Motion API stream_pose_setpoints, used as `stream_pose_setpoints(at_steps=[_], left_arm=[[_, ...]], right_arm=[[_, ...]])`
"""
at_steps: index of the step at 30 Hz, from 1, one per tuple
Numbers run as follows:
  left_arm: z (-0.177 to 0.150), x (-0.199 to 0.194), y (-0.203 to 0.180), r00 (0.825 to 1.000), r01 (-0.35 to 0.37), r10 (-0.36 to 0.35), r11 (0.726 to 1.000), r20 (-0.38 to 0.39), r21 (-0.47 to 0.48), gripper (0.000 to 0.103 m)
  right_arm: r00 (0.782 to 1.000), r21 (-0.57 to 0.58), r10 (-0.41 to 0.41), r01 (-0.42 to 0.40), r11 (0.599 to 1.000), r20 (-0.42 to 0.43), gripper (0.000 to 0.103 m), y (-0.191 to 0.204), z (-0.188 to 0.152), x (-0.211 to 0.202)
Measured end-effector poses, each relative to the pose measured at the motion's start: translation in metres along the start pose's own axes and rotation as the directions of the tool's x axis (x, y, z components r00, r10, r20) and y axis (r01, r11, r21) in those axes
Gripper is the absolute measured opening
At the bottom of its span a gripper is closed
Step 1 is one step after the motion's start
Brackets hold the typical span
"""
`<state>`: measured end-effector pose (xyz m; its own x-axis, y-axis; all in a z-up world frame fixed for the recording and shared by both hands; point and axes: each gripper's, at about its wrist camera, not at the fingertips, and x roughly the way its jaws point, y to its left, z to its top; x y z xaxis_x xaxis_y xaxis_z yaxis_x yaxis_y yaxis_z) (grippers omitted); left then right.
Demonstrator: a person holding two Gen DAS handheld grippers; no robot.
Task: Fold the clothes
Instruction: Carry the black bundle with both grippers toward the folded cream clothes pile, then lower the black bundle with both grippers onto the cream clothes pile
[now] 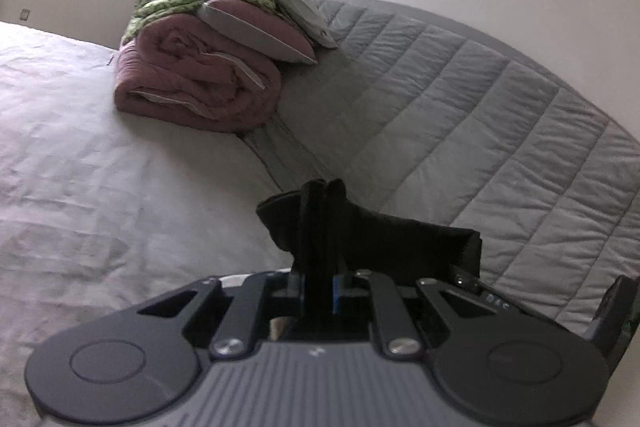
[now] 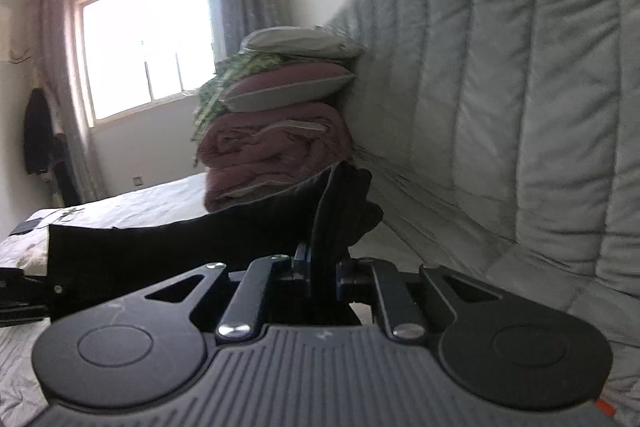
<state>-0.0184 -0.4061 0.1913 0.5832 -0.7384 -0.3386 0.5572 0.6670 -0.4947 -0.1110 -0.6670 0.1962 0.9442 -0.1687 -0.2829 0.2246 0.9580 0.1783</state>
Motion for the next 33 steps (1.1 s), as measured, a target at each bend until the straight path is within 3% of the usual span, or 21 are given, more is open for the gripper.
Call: stream_pose_setpoints(at_steps=[9,19,26,33], left_arm=[[-0.012,0.027,-0.005,0.998,0.002,-0.005,0.999,-0.068,-0.048,0.011],[-0.019,0.059,0.012,0.995,-0.055,0.049,0.996,-0.091,-0.07,0.01],[-0.023,0.072,0.022,0.994,-0.062,0.054,0.994,-0.094,-0.095,0.01],[-0.024,0.076,0.031,0.994,-0.065,0.053,0.99,-0.098,-0.122,0.012]], right_arm=[[0.998,0.016,-0.045,0.046,0.999,-0.052,0.012,-0.027,0.008,0.008],[0.985,0.025,-0.02,0.024,0.999,-0.169,0.013,-0.044,0.0,0.047],[0.985,0.074,0.001,0.012,0.997,-0.174,0.016,-0.058,-0.005,0.054],[0.984,0.101,-0.081,0.098,0.99,-0.157,0.021,-0.07,-0.012,0.051]])
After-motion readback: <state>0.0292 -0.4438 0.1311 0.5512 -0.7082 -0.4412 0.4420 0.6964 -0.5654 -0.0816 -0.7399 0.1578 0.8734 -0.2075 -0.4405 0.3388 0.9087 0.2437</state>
